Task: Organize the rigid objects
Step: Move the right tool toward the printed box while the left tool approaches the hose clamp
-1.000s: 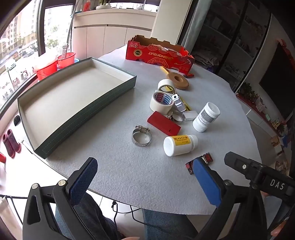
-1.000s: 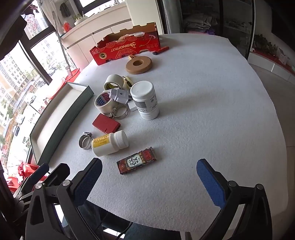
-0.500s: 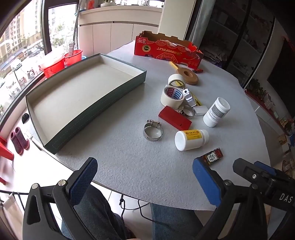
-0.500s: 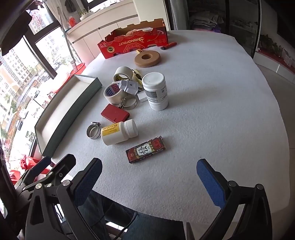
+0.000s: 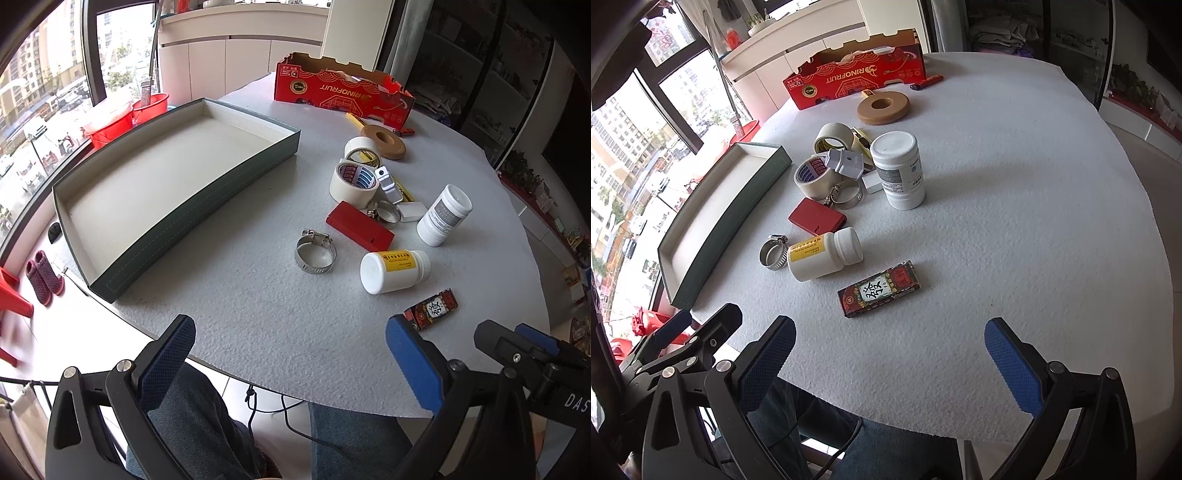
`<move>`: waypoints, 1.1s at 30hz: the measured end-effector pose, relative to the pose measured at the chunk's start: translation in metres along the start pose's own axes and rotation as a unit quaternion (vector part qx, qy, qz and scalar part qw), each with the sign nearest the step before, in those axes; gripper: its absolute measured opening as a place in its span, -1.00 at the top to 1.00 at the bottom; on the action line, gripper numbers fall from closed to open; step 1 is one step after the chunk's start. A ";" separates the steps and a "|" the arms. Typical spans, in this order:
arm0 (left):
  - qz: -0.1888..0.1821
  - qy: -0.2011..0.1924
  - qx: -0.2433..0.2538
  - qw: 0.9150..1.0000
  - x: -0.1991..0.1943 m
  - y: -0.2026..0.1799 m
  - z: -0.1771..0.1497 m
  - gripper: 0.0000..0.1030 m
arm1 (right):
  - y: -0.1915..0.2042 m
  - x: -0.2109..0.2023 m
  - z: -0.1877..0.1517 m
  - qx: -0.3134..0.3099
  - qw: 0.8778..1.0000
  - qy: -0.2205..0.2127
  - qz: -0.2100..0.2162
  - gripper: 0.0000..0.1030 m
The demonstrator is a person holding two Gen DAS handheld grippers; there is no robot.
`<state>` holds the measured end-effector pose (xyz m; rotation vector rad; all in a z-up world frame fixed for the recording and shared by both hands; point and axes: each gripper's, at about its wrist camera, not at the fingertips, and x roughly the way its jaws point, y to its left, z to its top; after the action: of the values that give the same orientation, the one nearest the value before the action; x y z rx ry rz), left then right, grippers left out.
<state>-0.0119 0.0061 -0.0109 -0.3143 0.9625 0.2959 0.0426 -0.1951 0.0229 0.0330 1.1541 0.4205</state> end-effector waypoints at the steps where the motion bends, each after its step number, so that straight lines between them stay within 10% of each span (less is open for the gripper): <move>1: 0.001 0.000 0.000 1.000 0.000 0.000 0.000 -1.00 | 0.000 0.000 0.000 0.000 1.000 0.001 0.000 -1.00; 33: 0.056 0.022 0.012 0.998 0.023 0.015 0.003 -1.00 | -0.006 0.021 -0.004 0.002 1.000 0.026 -0.002 -1.00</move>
<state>-0.0025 0.0235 -0.0307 -0.2452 1.0289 0.3811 0.0481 -0.1944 0.0015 0.0234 1.2067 0.4186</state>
